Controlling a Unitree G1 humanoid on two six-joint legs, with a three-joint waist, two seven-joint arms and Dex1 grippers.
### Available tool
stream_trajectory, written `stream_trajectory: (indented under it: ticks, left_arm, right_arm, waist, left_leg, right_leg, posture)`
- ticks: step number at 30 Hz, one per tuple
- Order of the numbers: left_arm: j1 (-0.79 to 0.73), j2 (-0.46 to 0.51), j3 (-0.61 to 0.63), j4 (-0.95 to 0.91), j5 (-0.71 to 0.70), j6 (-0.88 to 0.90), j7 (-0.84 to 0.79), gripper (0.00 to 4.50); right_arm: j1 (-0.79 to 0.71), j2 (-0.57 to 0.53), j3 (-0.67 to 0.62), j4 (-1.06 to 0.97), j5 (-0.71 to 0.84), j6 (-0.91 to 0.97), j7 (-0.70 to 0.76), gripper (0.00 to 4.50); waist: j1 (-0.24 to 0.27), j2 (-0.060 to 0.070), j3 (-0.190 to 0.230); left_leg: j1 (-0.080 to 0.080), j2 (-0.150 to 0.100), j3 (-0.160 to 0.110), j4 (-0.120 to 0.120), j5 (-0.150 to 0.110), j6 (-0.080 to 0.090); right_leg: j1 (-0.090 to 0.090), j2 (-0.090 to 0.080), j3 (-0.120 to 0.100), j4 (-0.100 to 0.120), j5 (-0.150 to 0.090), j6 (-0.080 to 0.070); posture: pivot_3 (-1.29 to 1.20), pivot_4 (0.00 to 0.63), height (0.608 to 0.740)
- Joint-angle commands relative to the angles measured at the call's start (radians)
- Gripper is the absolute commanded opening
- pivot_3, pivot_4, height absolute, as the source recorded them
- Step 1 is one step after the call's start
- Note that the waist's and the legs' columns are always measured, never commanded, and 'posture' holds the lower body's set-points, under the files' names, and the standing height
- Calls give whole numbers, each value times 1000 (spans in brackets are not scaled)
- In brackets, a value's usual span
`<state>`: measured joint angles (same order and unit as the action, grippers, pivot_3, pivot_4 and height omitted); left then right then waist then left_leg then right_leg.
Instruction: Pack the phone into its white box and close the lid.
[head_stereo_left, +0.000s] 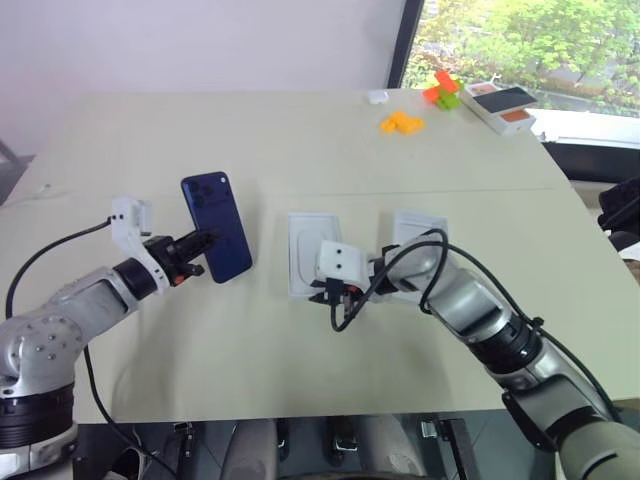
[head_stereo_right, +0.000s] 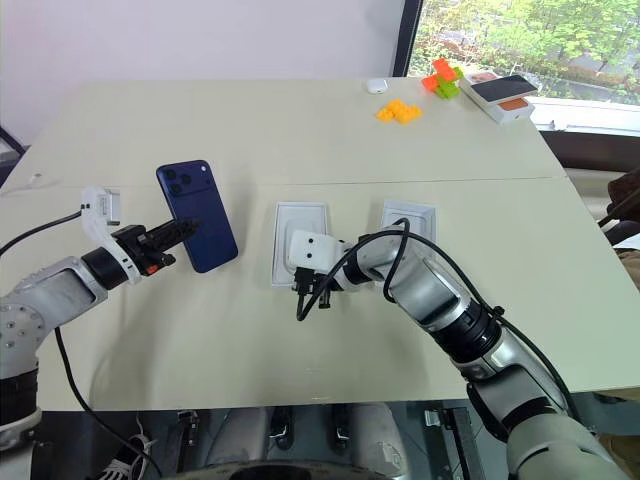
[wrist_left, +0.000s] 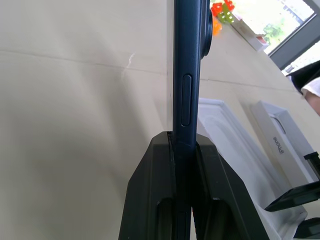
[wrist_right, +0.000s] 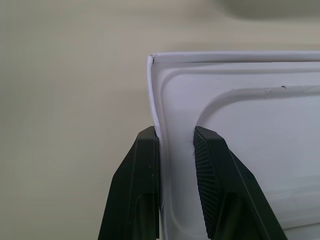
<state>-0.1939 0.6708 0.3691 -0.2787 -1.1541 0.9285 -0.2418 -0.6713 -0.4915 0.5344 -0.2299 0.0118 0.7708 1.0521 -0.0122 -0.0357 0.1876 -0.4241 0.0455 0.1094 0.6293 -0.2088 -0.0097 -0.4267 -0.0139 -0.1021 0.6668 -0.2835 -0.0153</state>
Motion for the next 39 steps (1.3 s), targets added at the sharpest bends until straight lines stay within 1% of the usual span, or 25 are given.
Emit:
stream_trajectory:
  ticks: [1,5,6,8,11,13,14,17,20,21,23,24,26,30,35,39]
  left_arm:
    - [-19,-1,22,-47,-4,-9,-4,0]
    - [-26,-2,15,-46,-2,-5,-11,0]
    - [-27,-1,13,-46,-2,-4,-13,0]
    - [-33,-4,10,-45,-8,5,-7,0]
    - [-51,-14,9,-39,-105,69,11,0]
    - [-70,-23,-2,-15,-213,142,69,0]
    - [-83,-42,-15,-8,-257,163,116,0]
    - [-110,-121,-62,18,-379,175,262,0]
    - [-123,-161,-80,43,-474,157,359,0]
    - [-123,-171,-90,70,-564,143,396,0]
    - [-126,-184,-106,103,-658,127,439,0]
    - [-130,-192,-118,119,-668,120,460,0]
    - [-157,-217,-143,150,-642,99,480,0]
    - [-217,-251,-180,217,-659,92,516,0]
    - [-270,-209,-240,318,-590,178,494,0]
    - [-323,-181,-256,372,-563,243,424,0]
  right_arm:
    - [-2,14,2,-6,34,30,6,2332]
    - [-19,35,-23,-13,68,72,-5,4365]
    - [-25,37,-29,-16,77,80,-6,4446]
    - [-41,44,-62,-13,107,74,1,4446]
    - [-76,46,-140,20,180,75,25,4446]
    - [-97,47,-211,58,230,52,34,4446]
    - [-101,37,-261,78,258,14,48,4446]
    - [-68,-23,-371,128,283,-181,94,4446]
    - [-21,-62,-405,160,295,-276,125,4446]
    - [2,-80,-408,164,287,-314,137,4446]
    - [30,-101,-413,171,284,-361,153,4446]
    - [37,-105,-415,176,285,-361,148,4446]
    - [55,-112,-410,167,284,-367,144,4446]
    - [61,-102,-405,155,274,-365,103,4446]
    - [61,-104,-395,166,261,-381,83,4446]
    - [61,-101,-390,168,260,-381,66,4446]
  waist:
    - [0,0,0]
    - [0,0,0]
    - [0,0,0]
    - [1,0,0]
    - [1,0,0]
    - [3,0,0]
    - [4,0,0]
    - [16,0,0]
    - [21,0,0]
    - [20,0,0]
    - [19,0,0]
    - [17,0,0]
    - [18,1,1]
    - [25,1,0]
    - [24,1,0]
    - [24,1,0]
  left_leg:
    - [0,0,0,0,0,0]
    - [0,0,0,0,0,0]
    - [0,0,0,0,0,0]
    - [0,0,0,0,0,0]
    - [0,0,0,1,0,0]
    - [-1,0,0,1,0,0]
    - [-1,0,-1,1,0,0]
    - [-1,-1,-1,2,0,1]
    - [-1,-1,-1,3,-1,3]
    - [-1,-1,-1,3,-1,3]
    - [0,-1,-1,3,-1,2]
    - [0,0,-1,3,-1,2]
    - [0,0,-1,3,0,1]
    - [0,0,-1,4,0,1]
    - [0,-1,-1,4,0,1]
    - [0,0,-1,4,1,0]
  right_leg:
    - [0,0,0,0,0,0]
    - [0,0,0,0,0,0]
    - [0,0,0,0,0,0]
    - [0,0,0,0,0,0]
    - [0,0,0,0,0,0]
    - [0,0,0,0,0,0]
    - [0,0,0,0,0,0]
    - [1,-1,0,0,1,1]
    - [2,-1,0,-1,2,2]
    - [2,-1,0,-1,2,1]
    - [2,0,0,0,2,1]
    - [2,0,0,0,2,1]
    - [2,1,0,1,2,2]
    - [2,1,0,2,2,2]
    - [2,1,0,1,2,1]
    - [2,1,0,2,2,2]
  posture:
    - [0,150,737]
    - [0,150,737]
    - [0,150,737]
    - [0,150,737]
    - [0,150,737]
    - [0,150,737]
    - [0,150,737]
    - [0,150,737]
    - [0,150,737]
    - [0,150,737]
    - [0,150,737]
    - [0,150,737]
    - [0,150,737]
    - [0,150,737]
    - [0,150,737]
    - [0,150,737]
